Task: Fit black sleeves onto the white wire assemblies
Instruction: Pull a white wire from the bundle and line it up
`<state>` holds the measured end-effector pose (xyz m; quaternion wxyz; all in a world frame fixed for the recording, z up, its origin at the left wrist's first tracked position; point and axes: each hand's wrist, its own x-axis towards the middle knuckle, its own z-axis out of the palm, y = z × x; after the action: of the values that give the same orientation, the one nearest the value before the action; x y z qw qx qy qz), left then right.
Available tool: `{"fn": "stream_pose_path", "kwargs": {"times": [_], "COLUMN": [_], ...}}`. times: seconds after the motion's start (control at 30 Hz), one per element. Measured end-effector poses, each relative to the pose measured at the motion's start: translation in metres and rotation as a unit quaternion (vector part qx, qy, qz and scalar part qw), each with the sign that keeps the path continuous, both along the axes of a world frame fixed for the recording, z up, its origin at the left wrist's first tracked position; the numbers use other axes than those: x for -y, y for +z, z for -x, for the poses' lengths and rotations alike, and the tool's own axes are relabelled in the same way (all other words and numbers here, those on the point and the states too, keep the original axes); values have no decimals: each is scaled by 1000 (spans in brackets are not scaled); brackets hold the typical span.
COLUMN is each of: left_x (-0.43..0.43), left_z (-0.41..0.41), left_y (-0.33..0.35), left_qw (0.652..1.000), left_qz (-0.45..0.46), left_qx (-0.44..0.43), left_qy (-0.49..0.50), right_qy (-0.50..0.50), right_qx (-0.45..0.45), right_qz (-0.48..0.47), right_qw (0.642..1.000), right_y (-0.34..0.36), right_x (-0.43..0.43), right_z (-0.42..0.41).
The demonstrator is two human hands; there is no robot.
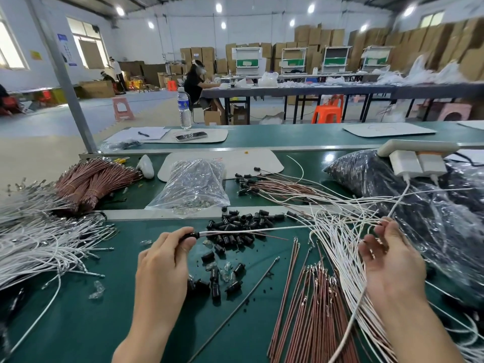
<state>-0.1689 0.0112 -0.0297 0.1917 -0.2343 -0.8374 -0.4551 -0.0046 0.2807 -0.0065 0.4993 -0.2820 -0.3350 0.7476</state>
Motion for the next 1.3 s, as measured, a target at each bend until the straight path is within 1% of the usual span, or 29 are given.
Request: {"fn": "stream_pose_path", "kwargs": {"times": [0.07,0.13,0.17,0.2,0.23,0.3,0.33,0.37,0.43,0.47,0.5,0.53,0.57,0.63,0.7,0.8,0.87,1.0,1.07,1.17,1.3], "left_x": [-2,-6,-9,-12,-15,-21,-24,-27,-31,-33,-35,-38,-40,-44,-46,-46,-46,-44,-44,-43,-41], "left_z": [-1,-4,-6,-8,-9,-13,-16,-17,-21,-24,-28,-33,-37,-43,-47,-49,-48,-47,-47,-46,-46], "left_y": [0,2,4,5,5,6,6,5,5,6,6,6,6,5,5,4,2,1,0,0,0], "left_qw": [998,986,973,956,936,898,884,874,860,861,871,883,893,905,910,907,908,916,921,924,923], "left_qz": [-39,-122,-169,-216,-260,-318,-331,-339,-338,-318,-283,-239,-201,-161,-153,-155,-158,-151,-132,-94,-61], "left_qx": [44,116,155,192,228,288,307,319,340,346,341,327,309,280,267,282,289,280,271,262,248], "left_qy": [4,-8,-25,-46,-65,-101,-120,-138,-174,-194,-215,-239,-259,-275,-278,-272,-260,-245,-248,-263,-288], "right_qy": [15,45,57,61,59,70,106,165,308,361,387,393,385,353,326,313,303,305,310,309,311], "right_qx": [-39,-92,-100,-86,-53,26,56,85,151,178,190,189,180,164,154,134,122,121,110,96,100], "right_qz": [0,-16,-38,-79,-143,-289,-341,-370,-393,-391,-384,-375,-365,-336,-301,-227,-188,-174,-160,-141,-155], "right_qw": [999,995,993,991,987,954,933,910,853,828,816,818,828,858,883,913,926,929,931,936,932], "right_y": [2,7,9,11,13,12,9,3,-7,-12,-15,-17,-17,-16,-15,-13,-12,-13,-12,-12,-12], "right_x": [-1,2,6,13,21,43,55,65,81,84,86,85,85,81,78,77,76,75,76,74,72], "right_z": [-1,-1,-1,0,1,6,9,12,19,22,24,27,28,31,32,32,32,32,33,33,31]}}
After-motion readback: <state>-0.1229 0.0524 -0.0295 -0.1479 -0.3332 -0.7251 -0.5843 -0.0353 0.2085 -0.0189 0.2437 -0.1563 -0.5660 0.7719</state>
